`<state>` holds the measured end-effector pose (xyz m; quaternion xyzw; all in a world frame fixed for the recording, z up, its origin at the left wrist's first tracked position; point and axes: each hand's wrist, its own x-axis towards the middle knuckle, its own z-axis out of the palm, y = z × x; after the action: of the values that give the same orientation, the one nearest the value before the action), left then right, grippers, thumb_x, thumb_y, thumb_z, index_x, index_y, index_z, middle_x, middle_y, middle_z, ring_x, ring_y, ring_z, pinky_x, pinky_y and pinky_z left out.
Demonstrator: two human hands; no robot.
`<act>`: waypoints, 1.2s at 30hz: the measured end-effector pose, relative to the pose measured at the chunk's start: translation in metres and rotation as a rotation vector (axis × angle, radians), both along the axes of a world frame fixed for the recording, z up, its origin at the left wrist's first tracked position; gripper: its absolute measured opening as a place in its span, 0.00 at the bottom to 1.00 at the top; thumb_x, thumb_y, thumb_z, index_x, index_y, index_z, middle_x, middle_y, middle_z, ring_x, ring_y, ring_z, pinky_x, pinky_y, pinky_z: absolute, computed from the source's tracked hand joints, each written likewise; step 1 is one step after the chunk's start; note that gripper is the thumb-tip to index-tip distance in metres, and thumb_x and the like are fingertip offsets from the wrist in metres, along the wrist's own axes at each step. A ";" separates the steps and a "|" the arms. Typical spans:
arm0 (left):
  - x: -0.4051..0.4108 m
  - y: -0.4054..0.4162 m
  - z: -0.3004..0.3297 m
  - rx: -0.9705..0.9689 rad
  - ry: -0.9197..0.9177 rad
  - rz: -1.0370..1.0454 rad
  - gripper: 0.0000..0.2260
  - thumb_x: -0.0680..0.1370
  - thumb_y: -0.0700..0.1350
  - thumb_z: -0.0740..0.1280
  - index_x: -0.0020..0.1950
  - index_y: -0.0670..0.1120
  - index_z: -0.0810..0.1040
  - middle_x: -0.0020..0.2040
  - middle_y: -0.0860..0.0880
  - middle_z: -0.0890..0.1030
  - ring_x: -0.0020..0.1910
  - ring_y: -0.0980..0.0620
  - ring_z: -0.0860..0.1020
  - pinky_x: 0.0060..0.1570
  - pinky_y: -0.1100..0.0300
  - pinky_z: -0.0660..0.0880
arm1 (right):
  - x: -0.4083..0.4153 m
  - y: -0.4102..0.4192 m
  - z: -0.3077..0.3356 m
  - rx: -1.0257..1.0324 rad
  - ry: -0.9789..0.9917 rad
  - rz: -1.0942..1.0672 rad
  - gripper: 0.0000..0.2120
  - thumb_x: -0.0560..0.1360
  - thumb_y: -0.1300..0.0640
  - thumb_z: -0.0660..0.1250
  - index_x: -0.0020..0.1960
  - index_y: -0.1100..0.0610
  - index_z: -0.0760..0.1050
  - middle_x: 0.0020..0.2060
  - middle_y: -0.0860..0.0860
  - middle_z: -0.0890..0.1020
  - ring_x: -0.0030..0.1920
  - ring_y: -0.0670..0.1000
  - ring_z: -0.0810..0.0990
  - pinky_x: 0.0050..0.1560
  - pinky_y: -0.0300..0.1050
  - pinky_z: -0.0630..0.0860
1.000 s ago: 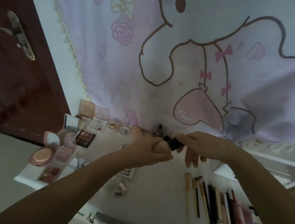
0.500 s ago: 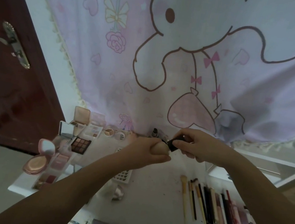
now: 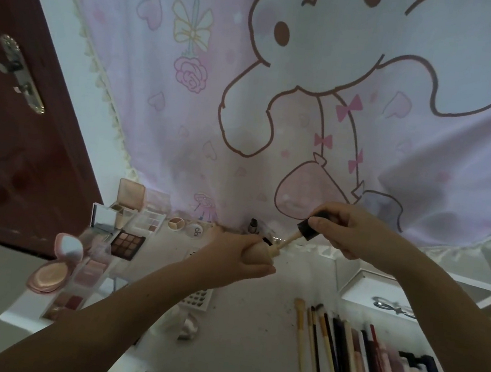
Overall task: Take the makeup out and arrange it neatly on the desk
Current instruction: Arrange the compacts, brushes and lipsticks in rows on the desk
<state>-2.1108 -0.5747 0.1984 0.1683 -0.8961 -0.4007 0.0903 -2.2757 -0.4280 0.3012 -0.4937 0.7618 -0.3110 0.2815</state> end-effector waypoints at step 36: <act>-0.005 -0.007 -0.027 0.106 -0.040 0.054 0.16 0.70 0.60 0.71 0.52 0.54 0.76 0.48 0.52 0.74 0.44 0.53 0.77 0.46 0.58 0.79 | -0.022 -0.008 -0.017 -0.020 -0.136 -0.064 0.09 0.78 0.57 0.62 0.51 0.62 0.76 0.24 0.46 0.67 0.23 0.43 0.62 0.22 0.34 0.61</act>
<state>-2.1159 -0.5818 0.1710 0.2047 -0.8704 -0.4416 0.0743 -2.2974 -0.4361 0.2841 -0.4495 0.7531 -0.3602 0.3178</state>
